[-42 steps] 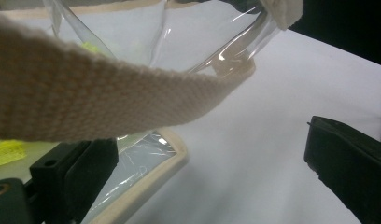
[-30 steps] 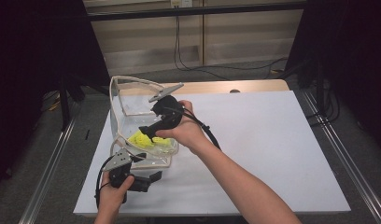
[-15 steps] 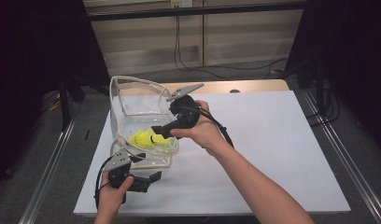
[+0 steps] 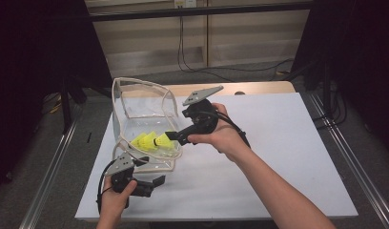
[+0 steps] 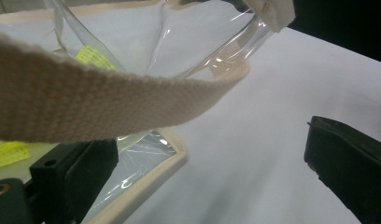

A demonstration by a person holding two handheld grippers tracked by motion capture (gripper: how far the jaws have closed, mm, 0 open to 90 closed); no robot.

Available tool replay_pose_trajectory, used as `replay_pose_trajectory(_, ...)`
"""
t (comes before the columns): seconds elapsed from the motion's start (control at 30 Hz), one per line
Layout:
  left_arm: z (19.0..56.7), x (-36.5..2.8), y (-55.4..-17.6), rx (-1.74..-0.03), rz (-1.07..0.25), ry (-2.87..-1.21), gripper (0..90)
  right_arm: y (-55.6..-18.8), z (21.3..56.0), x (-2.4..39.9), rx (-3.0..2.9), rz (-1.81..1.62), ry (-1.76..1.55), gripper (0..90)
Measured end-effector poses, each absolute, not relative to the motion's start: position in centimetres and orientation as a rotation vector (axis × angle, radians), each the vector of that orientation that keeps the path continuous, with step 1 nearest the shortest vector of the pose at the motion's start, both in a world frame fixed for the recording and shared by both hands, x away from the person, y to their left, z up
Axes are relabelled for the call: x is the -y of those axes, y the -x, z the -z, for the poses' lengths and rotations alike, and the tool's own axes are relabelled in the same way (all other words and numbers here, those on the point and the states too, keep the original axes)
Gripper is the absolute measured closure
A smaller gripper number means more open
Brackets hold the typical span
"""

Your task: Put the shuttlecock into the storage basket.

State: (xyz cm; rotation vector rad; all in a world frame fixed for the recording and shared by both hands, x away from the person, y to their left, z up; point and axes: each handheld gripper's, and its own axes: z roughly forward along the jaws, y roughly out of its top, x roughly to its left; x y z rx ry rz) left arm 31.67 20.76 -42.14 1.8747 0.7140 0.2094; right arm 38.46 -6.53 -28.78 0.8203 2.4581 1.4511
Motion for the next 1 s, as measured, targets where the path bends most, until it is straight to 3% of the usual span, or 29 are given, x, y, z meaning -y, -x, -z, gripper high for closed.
replay_pose_trajectory(1.0, 42.2, -20.7, -31.6, -0.718, -0.213, -1.882, 3.1, -37.4, 31.0, 12.5, -2.411, -1.494, -0.863, 9.0)
